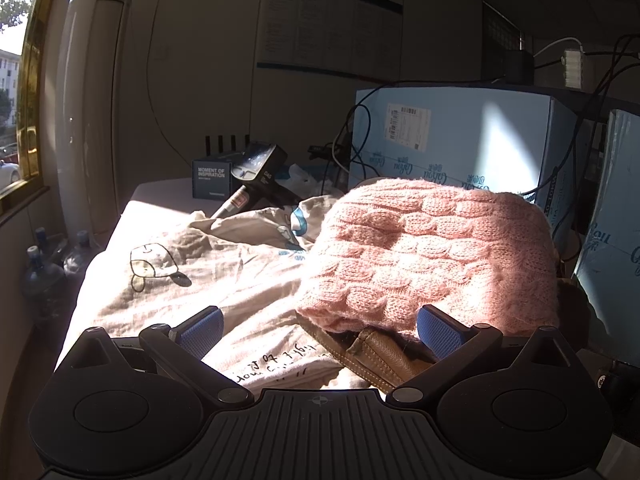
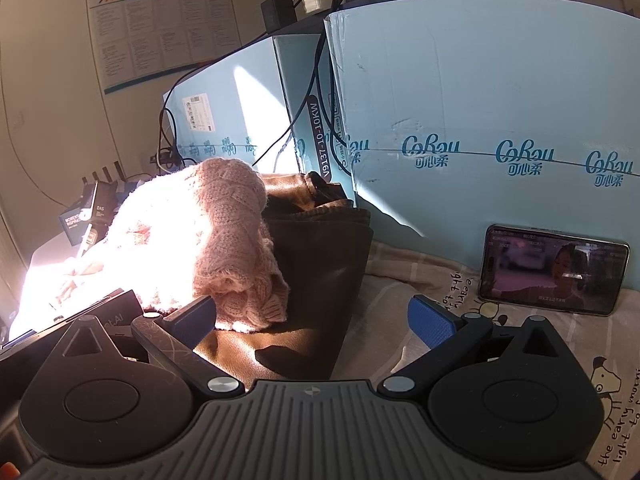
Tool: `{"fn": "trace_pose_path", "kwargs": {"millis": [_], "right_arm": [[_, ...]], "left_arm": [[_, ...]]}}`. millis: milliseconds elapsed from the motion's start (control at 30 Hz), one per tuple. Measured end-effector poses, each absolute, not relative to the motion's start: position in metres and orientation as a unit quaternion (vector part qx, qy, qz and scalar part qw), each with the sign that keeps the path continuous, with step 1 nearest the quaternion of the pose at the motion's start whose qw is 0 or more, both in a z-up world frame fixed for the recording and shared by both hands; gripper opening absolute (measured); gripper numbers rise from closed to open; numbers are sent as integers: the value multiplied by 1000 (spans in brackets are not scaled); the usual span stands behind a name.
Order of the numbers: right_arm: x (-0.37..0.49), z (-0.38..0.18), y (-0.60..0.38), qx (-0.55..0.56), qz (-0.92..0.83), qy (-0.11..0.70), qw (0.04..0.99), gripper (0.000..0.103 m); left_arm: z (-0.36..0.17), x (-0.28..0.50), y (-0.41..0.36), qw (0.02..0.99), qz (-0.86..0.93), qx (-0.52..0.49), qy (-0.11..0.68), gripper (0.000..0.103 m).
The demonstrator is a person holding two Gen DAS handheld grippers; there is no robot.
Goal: Fold clothes
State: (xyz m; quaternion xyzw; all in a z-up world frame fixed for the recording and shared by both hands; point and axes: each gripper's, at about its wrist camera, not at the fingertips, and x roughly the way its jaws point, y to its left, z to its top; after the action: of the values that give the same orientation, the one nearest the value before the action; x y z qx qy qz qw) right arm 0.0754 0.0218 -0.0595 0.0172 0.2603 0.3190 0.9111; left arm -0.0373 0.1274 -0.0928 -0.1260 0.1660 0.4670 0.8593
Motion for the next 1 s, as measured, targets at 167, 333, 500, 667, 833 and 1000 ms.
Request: {"fn": "trace_pose_path", "kwargs": {"millis": [167,333,500,667,833,1000], "right_arm": [[75,-60,22,17,320,261,911,103],[75,-60,22,17,321,261,910,103],[75,-60,22,16,321,261,910,103],[75,-61,22,15,321,260,910,103],[75,-61,23,14,321,260,911,103],[74,-60,23,13,321,259,911,103]], "left_arm": [[-93,-37,126,859,467,-125,167,103],[-93,-37,127,859,467,-125,168,103],[-93,-36,127,859,466,-125,169,103],[-93,-37,127,860,466,-125,168,103],[-93,-37,127,860,465,-124,167,103],[-92,-37,127,860,465,-125,167,103]]}}
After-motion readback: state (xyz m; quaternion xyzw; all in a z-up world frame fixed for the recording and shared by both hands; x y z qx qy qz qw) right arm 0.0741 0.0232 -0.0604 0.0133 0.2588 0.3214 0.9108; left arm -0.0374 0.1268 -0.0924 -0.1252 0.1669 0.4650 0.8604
